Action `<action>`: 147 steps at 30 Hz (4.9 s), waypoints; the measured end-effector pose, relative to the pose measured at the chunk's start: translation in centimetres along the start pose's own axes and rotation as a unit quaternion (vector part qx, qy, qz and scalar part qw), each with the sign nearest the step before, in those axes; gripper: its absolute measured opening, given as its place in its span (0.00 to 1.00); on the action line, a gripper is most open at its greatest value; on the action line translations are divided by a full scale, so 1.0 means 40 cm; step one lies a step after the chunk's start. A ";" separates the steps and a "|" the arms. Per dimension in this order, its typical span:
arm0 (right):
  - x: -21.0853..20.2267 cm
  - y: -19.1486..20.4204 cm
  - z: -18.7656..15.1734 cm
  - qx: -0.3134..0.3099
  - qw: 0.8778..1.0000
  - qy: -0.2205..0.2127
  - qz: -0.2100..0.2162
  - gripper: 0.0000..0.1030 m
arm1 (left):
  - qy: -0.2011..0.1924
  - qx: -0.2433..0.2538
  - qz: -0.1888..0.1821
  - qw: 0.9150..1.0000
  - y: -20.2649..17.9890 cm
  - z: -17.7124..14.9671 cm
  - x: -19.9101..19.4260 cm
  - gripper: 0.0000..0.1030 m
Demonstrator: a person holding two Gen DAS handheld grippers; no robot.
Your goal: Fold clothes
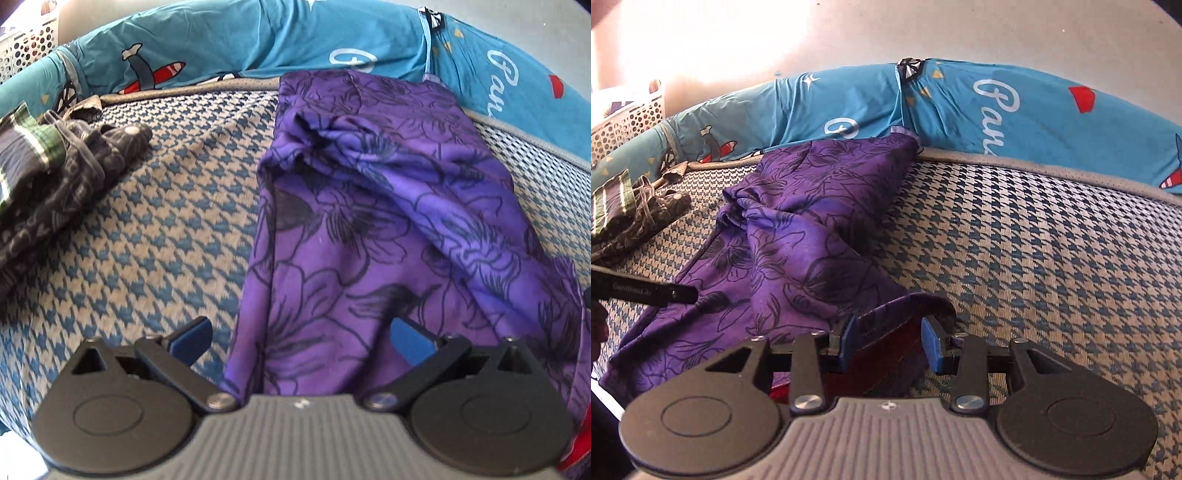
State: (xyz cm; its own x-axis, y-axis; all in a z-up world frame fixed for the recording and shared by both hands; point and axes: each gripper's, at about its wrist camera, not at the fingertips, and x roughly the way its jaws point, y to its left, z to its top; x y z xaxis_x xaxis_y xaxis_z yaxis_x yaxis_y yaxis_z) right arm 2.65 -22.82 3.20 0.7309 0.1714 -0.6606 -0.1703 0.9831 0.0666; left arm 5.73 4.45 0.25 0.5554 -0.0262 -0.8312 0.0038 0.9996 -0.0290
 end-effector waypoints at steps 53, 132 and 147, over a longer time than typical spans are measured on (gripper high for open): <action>-0.064 0.088 -0.055 0.005 0.995 -0.076 0.065 0.37 | -0.072 0.015 -0.001 0.997 -0.092 -0.193 -0.113 1.00; -0.259 0.050 -0.147 0.003 0.999 -0.053 0.003 0.02 | -0.060 0.002 -0.146 0.987 -0.116 -0.215 -0.125 1.00; -0.147 0.167 -0.119 -0.054 0.997 -0.018 0.046 0.16 | -0.063 0.095 -0.133 0.985 -0.186 -0.240 -0.120 1.00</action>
State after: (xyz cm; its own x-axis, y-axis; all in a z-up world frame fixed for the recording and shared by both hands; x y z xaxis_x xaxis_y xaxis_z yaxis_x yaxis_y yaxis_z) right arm -5.92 -17.56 3.97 0.7313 0.2651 -0.6284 -0.3067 0.9508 0.0441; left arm -4.93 -2.98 -0.88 0.6128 -0.2975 -0.7321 0.3119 0.9423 -0.1218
